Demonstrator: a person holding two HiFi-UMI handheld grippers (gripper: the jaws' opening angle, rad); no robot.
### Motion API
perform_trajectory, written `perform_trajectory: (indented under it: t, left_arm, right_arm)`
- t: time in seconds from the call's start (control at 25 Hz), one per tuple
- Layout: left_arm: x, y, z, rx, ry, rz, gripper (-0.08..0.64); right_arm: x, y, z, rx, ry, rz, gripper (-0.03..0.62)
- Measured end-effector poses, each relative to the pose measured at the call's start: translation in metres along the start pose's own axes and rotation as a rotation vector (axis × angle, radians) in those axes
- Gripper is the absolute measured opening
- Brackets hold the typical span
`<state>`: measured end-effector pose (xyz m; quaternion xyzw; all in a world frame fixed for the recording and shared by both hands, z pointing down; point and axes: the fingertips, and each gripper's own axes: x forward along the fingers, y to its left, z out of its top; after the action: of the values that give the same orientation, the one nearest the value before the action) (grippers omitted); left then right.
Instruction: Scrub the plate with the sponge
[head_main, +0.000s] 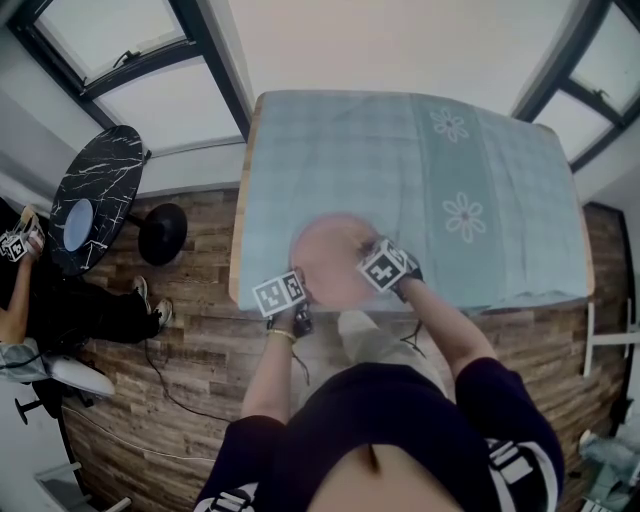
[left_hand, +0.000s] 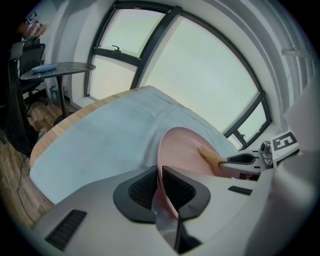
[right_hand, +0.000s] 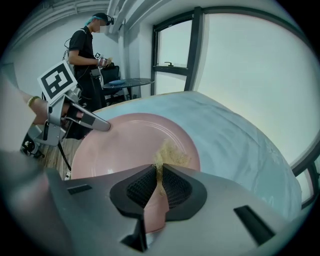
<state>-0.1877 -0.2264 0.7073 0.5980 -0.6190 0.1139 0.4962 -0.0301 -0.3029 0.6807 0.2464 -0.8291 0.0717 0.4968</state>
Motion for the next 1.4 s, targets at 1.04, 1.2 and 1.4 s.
perform_trajectory:
  t: [1.04,1.2,1.4]
  left_arm:
    - [0.005,0.000,-0.005,0.010,-0.003,-0.018,0.034]
    - [0.007,-0.001,-0.005,0.025,-0.008,-0.003,0.034]
    - [0.006,0.000,-0.006,0.031,-0.018,0.006,0.034]
  right_arm:
    - [-0.021,0.096,-0.038,0.106,0.045,0.234,0.038]
    - [-0.029,0.107,-0.039,0.118,0.033,0.255,0.038]
    - [-0.036,0.117,-0.033,0.131,0.001,0.271,0.038]
